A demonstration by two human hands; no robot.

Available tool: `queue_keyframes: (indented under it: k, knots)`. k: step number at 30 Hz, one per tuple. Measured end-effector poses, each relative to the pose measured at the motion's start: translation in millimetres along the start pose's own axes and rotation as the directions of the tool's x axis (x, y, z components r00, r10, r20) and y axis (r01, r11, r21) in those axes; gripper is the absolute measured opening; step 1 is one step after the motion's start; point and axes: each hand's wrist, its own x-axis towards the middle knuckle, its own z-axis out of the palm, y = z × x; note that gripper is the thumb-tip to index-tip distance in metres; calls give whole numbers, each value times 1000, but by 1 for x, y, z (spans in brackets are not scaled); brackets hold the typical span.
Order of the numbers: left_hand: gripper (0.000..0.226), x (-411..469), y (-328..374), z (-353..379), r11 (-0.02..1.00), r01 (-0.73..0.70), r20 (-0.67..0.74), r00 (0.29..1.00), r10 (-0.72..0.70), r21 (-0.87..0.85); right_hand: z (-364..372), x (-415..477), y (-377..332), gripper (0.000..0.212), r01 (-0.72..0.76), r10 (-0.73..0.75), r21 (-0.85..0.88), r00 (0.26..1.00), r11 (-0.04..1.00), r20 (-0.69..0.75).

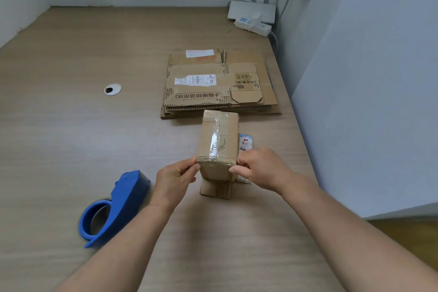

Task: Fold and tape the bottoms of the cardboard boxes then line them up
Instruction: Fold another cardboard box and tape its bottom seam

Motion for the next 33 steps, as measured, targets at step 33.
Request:
queue_keyframes:
  k: [33]
  knots:
    - [15, -6, 4, -2, 941, -116, 126, 989, 79, 317, 30, -12, 20, 28, 28, 9, 167, 975, 986, -220]
